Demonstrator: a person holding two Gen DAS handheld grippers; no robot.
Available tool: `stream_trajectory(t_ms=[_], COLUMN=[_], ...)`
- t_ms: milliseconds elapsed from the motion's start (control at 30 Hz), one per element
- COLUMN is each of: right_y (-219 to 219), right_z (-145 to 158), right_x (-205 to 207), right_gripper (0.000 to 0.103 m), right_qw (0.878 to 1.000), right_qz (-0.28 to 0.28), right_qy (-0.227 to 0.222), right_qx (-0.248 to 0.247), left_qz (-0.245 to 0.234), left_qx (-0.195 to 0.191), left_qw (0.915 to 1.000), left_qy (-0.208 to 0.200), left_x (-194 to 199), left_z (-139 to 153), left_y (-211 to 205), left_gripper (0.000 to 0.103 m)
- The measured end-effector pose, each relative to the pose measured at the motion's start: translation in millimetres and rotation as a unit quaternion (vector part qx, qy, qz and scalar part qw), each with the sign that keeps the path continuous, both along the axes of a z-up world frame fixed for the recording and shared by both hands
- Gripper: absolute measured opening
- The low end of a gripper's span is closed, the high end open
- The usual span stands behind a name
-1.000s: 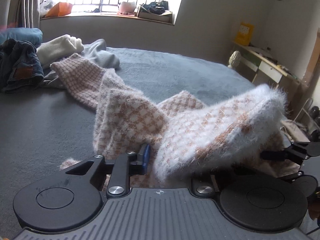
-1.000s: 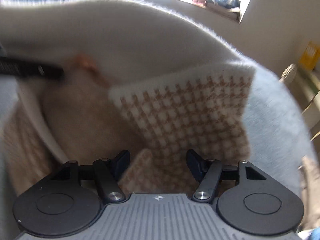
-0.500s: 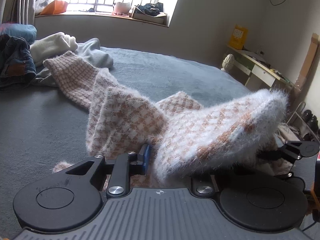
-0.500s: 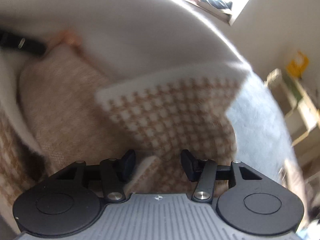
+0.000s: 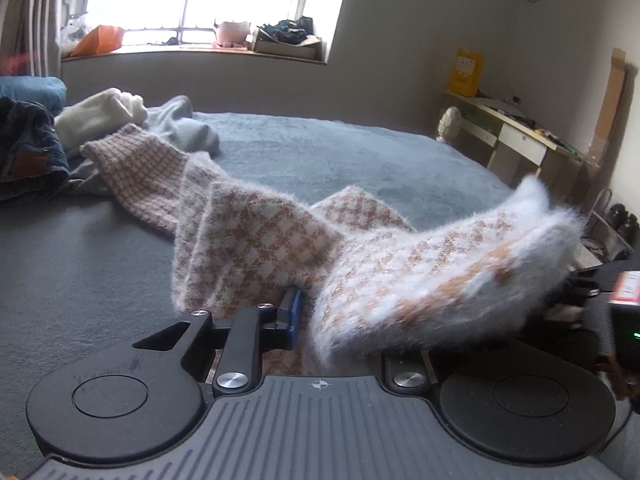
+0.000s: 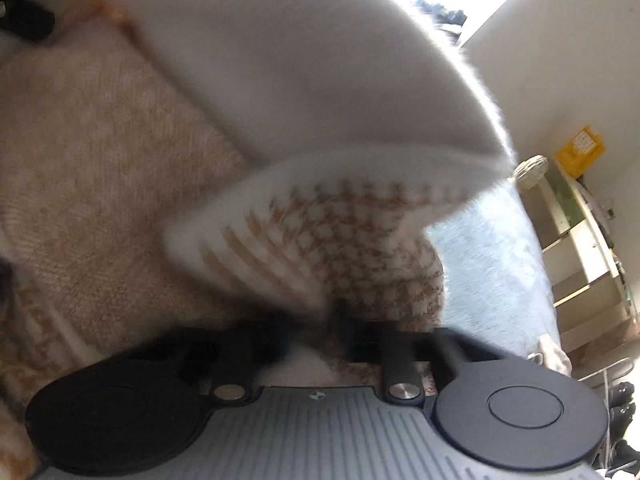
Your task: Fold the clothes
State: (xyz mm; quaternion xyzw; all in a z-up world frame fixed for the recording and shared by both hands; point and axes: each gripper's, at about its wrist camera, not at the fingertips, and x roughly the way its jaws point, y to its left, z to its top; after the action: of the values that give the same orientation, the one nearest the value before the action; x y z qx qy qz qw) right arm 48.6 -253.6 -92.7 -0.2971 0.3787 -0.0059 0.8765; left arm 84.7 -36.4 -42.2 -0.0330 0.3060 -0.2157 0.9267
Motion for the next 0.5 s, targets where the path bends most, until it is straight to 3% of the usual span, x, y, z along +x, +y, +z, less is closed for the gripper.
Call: stream_trajectory(t_ms=[133, 267, 500], right_y=[3, 6, 21], right_z=[30, 71, 154], right_x=[-36, -58, -98], right_gripper=[0.007, 0.006, 0.005], right_qw=[0.993, 0.979, 0.937], right_qz=[0.035, 0.049, 0.079], right_qy=[-0.094, -0.180, -0.324], right_qx=[-0.055, -0.081, -0.106], left_qz=[0.028, 0.045, 0.084], left_qx=[-0.023, -0.047, -0.047], left_qw=[0.9992, 0.9954, 0.9763], left_qy=[-0.016, -0.069, -0.194], left_x=[-6, -21, -47], left_z=[10, 35, 110], left_y=[11, 14, 28], left_gripper=[0.014, 0.012, 0.012])
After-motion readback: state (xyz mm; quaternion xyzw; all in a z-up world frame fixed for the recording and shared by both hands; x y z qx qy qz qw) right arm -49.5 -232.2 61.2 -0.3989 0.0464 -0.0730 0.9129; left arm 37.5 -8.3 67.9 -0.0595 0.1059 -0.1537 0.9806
